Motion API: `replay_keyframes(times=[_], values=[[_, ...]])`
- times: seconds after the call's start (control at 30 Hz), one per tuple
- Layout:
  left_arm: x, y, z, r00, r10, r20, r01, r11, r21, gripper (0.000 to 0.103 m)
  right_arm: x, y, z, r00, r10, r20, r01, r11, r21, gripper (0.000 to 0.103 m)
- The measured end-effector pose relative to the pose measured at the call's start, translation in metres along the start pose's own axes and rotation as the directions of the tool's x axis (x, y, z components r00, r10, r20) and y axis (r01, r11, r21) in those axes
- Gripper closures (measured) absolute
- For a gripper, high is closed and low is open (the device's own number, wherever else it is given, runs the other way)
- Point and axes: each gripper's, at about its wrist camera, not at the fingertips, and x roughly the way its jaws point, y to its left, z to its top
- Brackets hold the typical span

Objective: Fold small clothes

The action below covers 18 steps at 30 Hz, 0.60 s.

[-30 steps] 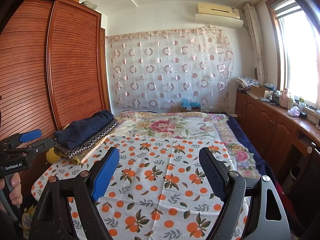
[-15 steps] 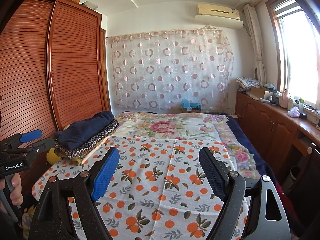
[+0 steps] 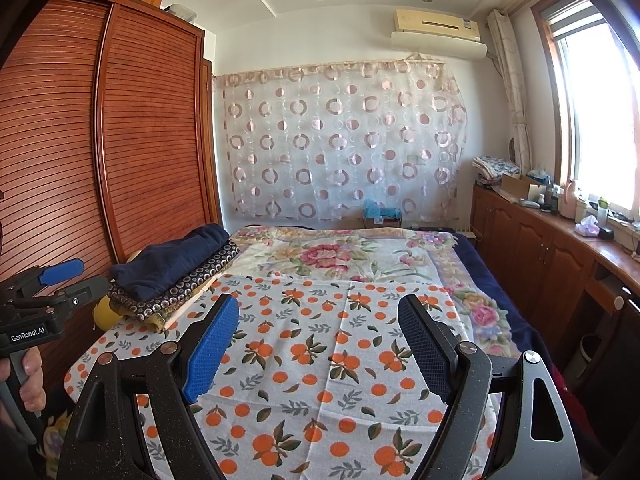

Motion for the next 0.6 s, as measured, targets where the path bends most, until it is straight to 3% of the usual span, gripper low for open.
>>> replay_keyframes(times=[0.6], values=[[0.0003, -0.0002, -0.0031, 1.000, 0.008, 0.001, -0.008, 1.000, 0.004, 0.022, 0.0012, -0.0019, -0.0011, 1.000, 0.002, -0.003, -0.002, 1.000, 0.001, 0.019]])
